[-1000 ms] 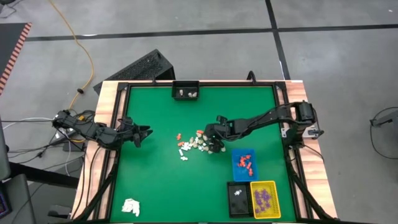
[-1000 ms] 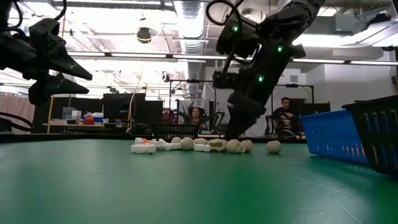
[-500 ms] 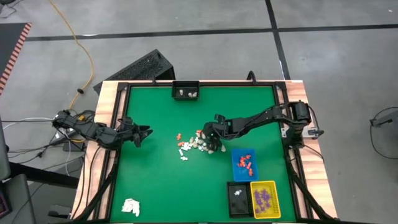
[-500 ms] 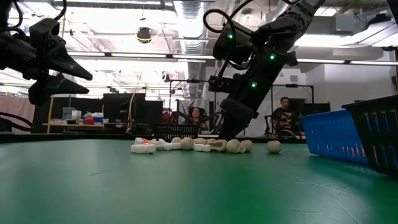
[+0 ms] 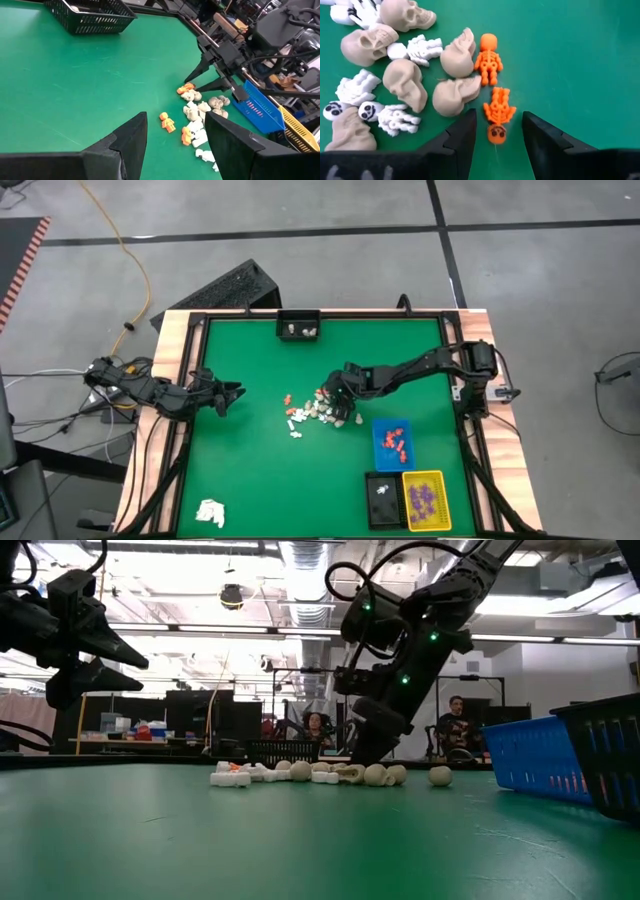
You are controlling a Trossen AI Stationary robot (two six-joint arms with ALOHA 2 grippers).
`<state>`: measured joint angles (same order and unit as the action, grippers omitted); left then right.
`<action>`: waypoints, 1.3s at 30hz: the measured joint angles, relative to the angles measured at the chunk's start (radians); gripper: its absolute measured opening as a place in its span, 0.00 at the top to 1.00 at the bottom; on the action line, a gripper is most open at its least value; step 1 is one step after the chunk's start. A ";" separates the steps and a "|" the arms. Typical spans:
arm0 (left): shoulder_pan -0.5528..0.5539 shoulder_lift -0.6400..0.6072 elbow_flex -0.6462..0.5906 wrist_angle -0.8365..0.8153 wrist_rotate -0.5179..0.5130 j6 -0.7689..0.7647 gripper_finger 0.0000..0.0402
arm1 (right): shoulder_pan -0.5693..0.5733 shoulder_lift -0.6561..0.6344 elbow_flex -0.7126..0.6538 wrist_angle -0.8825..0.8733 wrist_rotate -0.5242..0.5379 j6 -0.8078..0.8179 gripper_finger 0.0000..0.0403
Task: Sort Halloween decoration
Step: Put the orange skeleton toy into the blue bin
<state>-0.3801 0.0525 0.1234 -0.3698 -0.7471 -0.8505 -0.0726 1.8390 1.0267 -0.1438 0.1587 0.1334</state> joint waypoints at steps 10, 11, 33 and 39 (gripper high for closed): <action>0.000 0.000 0.000 0.001 0.014 -0.009 0.53 | -0.003 0.008 0.002 -0.006 -0.004 -0.002 0.80; 0.000 0.000 0.000 0.001 0.014 -0.009 0.53 | -0.003 0.008 0.001 -0.008 -0.005 -0.002 0.83; 0.000 0.000 0.000 0.001 0.005 -0.008 0.53 | 0.051 -0.370 -0.003 -0.243 -0.004 0.022 0.98; 0.000 0.000 0.000 0.001 0.009 -0.008 0.53 | 0.152 -0.531 -0.003 -0.327 -0.002 0.086 0.98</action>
<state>-0.3801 0.0525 0.1235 -0.3687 -0.7382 -0.8583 0.0789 1.3083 1.0237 -0.4706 0.1566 0.2190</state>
